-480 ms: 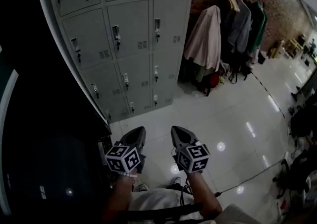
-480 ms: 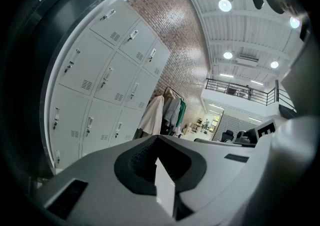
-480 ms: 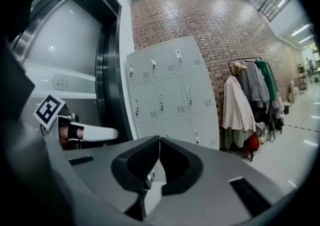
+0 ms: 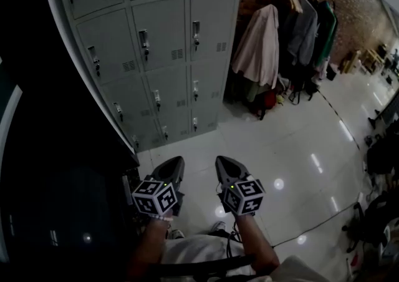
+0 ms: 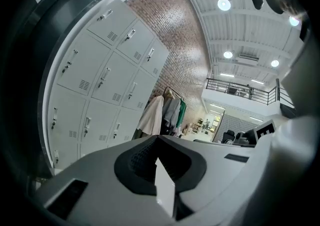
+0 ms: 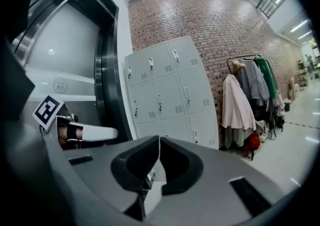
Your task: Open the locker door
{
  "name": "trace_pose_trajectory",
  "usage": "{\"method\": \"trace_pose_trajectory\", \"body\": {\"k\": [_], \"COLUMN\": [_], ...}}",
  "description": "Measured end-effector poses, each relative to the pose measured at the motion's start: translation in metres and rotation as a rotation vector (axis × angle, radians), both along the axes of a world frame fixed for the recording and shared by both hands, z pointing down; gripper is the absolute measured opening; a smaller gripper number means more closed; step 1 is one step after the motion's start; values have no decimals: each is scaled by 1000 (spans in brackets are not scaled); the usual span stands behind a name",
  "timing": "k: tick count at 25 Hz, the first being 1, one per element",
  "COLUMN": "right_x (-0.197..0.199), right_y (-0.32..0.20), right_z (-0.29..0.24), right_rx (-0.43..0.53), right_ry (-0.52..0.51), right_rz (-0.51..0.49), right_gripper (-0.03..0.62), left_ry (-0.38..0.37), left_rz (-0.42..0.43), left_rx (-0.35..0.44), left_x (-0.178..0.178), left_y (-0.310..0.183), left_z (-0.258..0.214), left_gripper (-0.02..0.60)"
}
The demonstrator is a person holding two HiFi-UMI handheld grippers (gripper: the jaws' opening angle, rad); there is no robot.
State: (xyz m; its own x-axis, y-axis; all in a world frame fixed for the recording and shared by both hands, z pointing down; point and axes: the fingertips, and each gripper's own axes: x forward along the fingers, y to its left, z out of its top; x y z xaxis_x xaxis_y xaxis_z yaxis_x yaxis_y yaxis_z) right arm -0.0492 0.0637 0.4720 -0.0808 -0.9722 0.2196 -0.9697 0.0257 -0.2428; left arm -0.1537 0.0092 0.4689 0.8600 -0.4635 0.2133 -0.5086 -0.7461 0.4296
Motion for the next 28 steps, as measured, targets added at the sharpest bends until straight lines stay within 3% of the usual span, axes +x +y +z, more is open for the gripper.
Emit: {"method": "trace_pose_trajectory", "body": {"k": [20, 28], "right_x": [70, 95], "right_y": [15, -13], "right_z": [-8, 0], "right_rx": [43, 44], "right_ry": [9, 0], "right_rz": [-102, -98], "right_gripper": [28, 29], "left_ry": [-11, -21], "left_rz": [-57, -64], "left_rx": [33, 35], "left_x": [80, 100], "left_y": [31, 0], "left_z": [-7, -1], "left_gripper": [-9, -9]}}
